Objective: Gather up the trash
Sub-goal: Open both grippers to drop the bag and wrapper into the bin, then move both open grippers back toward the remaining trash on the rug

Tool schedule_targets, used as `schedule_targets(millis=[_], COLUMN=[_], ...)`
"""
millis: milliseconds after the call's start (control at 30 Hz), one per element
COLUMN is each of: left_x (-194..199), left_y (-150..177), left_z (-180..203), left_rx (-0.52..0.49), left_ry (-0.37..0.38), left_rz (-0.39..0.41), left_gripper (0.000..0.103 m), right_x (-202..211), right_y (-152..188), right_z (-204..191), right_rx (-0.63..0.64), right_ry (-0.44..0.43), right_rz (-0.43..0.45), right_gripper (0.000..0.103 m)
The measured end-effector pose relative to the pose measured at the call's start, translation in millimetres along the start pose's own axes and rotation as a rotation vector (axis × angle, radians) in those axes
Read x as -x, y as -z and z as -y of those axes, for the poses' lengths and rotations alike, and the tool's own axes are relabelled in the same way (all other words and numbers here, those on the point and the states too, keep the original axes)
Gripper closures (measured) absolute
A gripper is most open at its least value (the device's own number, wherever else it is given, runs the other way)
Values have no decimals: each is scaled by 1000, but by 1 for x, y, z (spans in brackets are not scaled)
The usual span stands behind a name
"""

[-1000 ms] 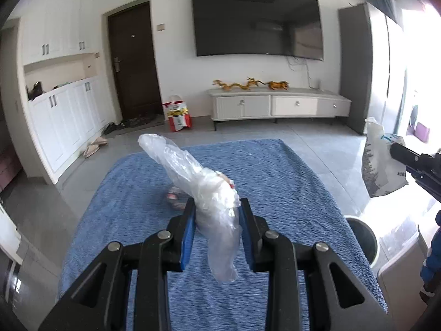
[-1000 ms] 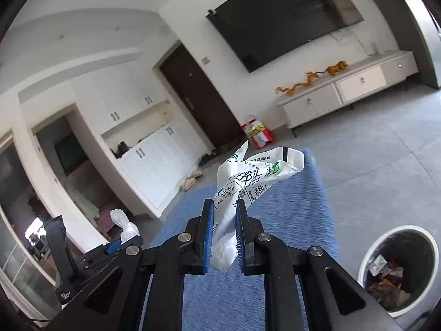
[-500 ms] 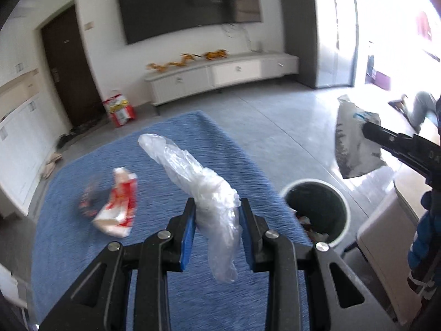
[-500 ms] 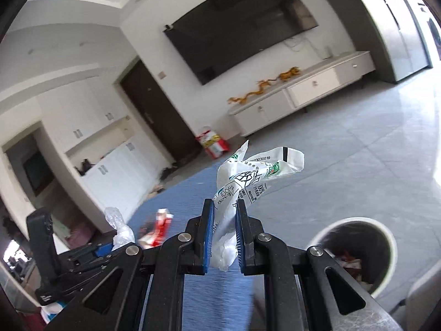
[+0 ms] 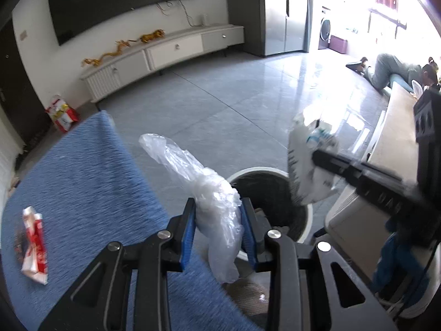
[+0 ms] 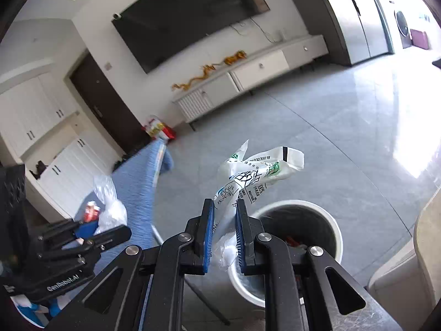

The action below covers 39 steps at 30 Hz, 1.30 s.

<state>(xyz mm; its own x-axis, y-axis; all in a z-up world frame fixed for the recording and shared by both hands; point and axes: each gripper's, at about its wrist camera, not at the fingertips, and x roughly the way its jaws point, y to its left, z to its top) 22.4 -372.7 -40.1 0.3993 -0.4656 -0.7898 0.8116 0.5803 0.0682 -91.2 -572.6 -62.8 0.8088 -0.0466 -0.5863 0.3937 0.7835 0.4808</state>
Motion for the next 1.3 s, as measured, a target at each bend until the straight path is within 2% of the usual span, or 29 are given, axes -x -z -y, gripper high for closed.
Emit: schedule_targets(millis=[233, 333, 367, 400, 700, 800, 933, 1033, 1100, 1300], left_x=[-33, -42, -42, -43, -25, -9, 25, 53, 71, 122], left_y=[-19, -25, -27, -28, -25, -20, -12, -4, 1, 27], left_z=[4, 7, 7, 7, -4, -13, -25, -42, -55, -104], left_rx=[43, 51, 56, 58, 79, 95, 110, 142, 170, 289], left_ry=[80, 99, 99, 102, 97, 65, -27, -77, -105, -212], left_rz=[-30, -29, -21, -16, 19, 70, 171, 221, 247, 312], left_gripper=[71, 60, 52, 49, 49, 49, 49, 49, 49, 49], right_x=[-30, -44, -47, -46, -24, -11, 9, 25, 33, 57], right_y=[5, 7, 8, 8, 0, -5, -12, -17, -21, -28], right_z=[18, 31, 33, 35, 30, 16, -13, -39, -58, -117], right_rx=[-27, -37, -43, -48, -47, -23, 36, 85, 115, 204], right_ry=[42, 72, 80, 85, 102, 99, 94, 86, 84, 69], right_rz=[-57, -96, -104, -106, -55, -23, 26, 67, 90, 171], right_gripper=[85, 83, 80, 77, 62, 55, 45, 33, 22, 1])
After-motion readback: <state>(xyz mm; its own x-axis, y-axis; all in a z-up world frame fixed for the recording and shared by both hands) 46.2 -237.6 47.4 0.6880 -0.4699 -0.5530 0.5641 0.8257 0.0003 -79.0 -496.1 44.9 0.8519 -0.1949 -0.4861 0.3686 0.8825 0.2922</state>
